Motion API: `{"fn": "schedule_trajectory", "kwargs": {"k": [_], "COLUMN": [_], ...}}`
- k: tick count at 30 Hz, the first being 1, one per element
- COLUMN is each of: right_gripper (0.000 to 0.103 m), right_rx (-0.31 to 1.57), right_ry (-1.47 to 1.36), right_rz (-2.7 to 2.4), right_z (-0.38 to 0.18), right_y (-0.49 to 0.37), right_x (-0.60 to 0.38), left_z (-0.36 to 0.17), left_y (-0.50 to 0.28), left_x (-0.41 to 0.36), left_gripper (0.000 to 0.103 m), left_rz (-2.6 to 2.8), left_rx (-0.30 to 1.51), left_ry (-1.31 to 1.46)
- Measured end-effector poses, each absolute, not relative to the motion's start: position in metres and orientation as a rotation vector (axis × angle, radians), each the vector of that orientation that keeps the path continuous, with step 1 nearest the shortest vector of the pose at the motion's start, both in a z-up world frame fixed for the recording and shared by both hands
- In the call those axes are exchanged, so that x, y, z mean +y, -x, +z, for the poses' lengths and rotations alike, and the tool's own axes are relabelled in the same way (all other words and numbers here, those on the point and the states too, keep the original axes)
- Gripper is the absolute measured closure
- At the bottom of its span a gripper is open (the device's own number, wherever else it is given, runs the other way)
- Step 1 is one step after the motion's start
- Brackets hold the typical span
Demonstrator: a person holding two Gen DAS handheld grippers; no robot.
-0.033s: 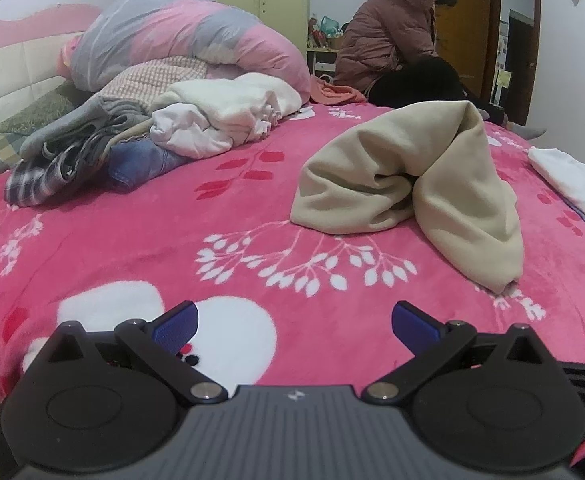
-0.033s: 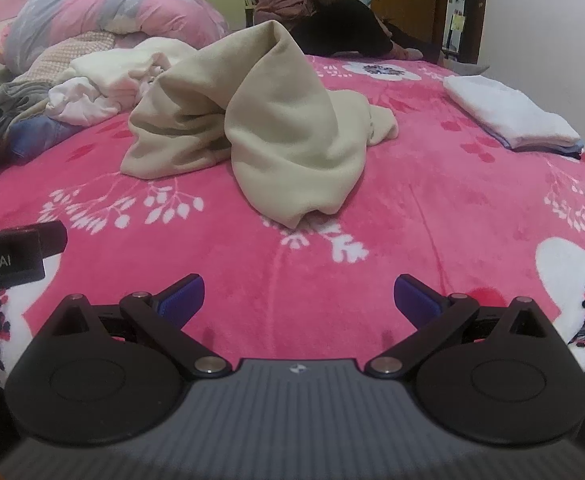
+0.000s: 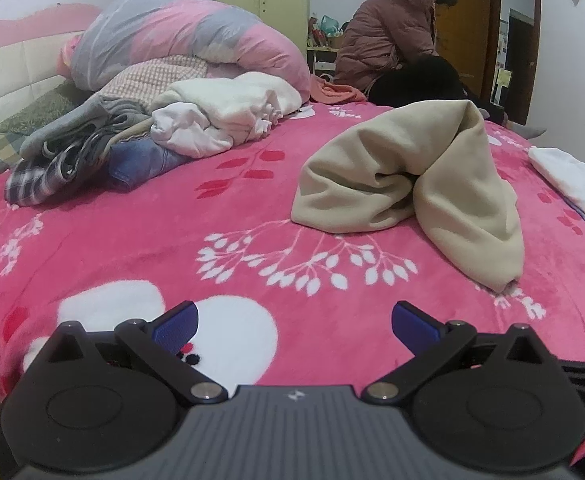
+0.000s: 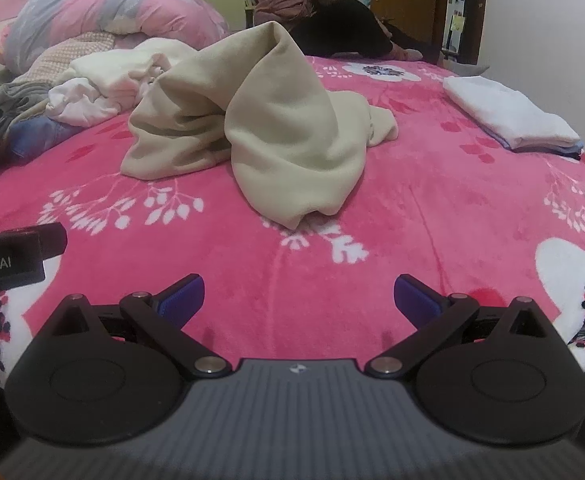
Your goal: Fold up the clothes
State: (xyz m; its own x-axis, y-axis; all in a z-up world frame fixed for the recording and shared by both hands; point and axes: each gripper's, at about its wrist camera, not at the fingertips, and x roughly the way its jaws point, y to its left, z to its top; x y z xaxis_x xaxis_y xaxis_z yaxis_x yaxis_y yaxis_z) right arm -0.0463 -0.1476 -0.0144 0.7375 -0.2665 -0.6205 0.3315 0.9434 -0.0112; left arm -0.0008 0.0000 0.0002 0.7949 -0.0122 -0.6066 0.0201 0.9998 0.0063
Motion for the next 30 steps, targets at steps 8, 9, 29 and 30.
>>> {"fn": "schedule_trajectory", "kwargs": {"k": [8,9,29,30], "right_gripper": [0.001,0.001,0.001,0.001], "right_rx": [0.662,0.666,0.689,0.687], "right_ry": [-0.148,-0.150,-0.129,-0.130], "right_rz": [-0.326,-0.327,-0.398,-0.400], "right_z": [-0.014,-0.014,-0.013,-0.013], "right_y": [0.050,0.050,0.060,0.060], "right_x": [-0.149,-0.149,-0.156,-0.157], "left_z": [-0.005,-0.005,-0.007,-0.007], "left_y": [0.002,0.003,0.010,0.010], "left_x": [0.001,-0.001,-0.007,-0.007], "left_gripper": [0.000,0.000,0.000,0.000], "left_rz": [-0.035,-0.033,-0.053,-0.054], "left_rx": [0.670,0.666,0.704,0.705], "left_ry": [-0.026,-0.031,-0.009,-0.008]}}
